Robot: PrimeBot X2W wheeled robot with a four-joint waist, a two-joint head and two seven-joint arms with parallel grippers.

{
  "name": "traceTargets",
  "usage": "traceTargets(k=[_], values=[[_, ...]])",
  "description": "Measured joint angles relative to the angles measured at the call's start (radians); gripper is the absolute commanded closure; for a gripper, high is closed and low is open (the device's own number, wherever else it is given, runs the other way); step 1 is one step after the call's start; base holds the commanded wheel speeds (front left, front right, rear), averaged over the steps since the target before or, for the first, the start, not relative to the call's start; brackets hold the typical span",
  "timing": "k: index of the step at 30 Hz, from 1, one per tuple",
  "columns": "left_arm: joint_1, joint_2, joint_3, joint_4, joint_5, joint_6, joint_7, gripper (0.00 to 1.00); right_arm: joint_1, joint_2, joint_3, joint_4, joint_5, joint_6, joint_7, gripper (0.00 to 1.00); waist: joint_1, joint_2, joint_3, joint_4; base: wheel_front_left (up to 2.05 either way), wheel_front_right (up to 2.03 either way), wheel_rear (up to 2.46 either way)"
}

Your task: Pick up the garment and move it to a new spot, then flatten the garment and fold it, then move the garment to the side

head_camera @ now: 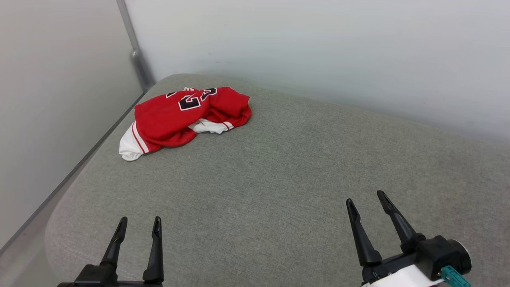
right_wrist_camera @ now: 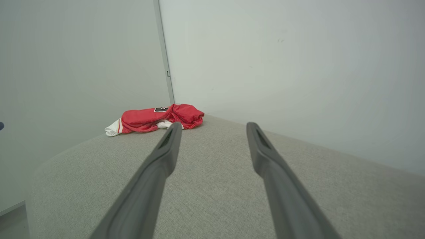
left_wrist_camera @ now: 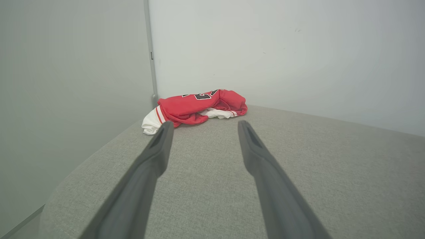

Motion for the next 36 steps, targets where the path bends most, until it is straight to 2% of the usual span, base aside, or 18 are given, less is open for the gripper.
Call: traceTargets(k=[7, 13, 17, 20, 24, 27, 32, 36], values=[[0.000, 0.000, 0.001, -0.018, 0.012, 0.000, 0.000, 0.00, 0.000, 0.000, 0.002, 0.000, 0.000, 0.000, 0.000, 0.00, 0.0000, 0.0000, 0.010, 0.006, 0.00, 0.00, 0.00], [-0.015, 0.000, 0.030, -0.003, -0.047, -0.007, 0.000, 0.00, -0.012, 0.000, 0.008, -0.005, -0.014, 0.000, 0.000, 0.00, 0.0000, 0.0000, 0.050, -0.009, 0.00, 0.00, 0.00], [-0.102, 0.002, 0.035, 0.041, -0.055, -0.019, 0.000, 0.00, -0.047, 0.000, 0.002, -0.015, -0.026, 0.000, 0.000, 0.00, 0.0000, 0.0000, 0.108, -0.025, 0.00, 0.00, 0.00], [-0.206, 0.025, 0.056, 0.090, -0.098, -0.022, 0.000, 0.00, -0.075, 0.000, 0.003, -0.029, -0.048, 0.000, 0.000, 0.00, 0.0001, 0.0000, 0.164, -0.041, 0.00, 0.00, 0.00], [-0.357, 0.155, 0.023, 0.202, -0.185, -0.023, 0.000, 0.00, -0.122, 0.001, 0.019, -0.042, -0.104, 0.000, 0.000, 0.00, 0.0001, 0.0000, 0.249, -0.069, 0.00, 0.00, 0.00], [-0.491, 0.262, -0.006, 0.318, -0.310, -0.023, 0.013, 0.00, -0.146, 0.000, 0.014, -0.048, -0.137, 0.000, 0.000, 0.00, 0.0002, 0.0000, 0.317, -0.095, 0.00, 0.00, 0.00], [-0.713, 0.486, -0.083, 0.414, -0.466, -0.023, 0.142, 0.00, -0.172, -0.005, 0.011, -0.072, -0.161, 0.000, 0.000, 0.00, 0.0003, 0.0000, 0.425, -0.142, 0.00, 0.00, 0.00], [-0.856, 0.612, -0.177, 0.477, -0.647, -0.023, 0.339, 0.00, -0.188, -0.008, 0.014, -0.088, -0.174, 0.000, 0.000, 0.00, 0.0003, 0.0000, 0.508, -0.179, 0.00, 0.00, 0.00]])
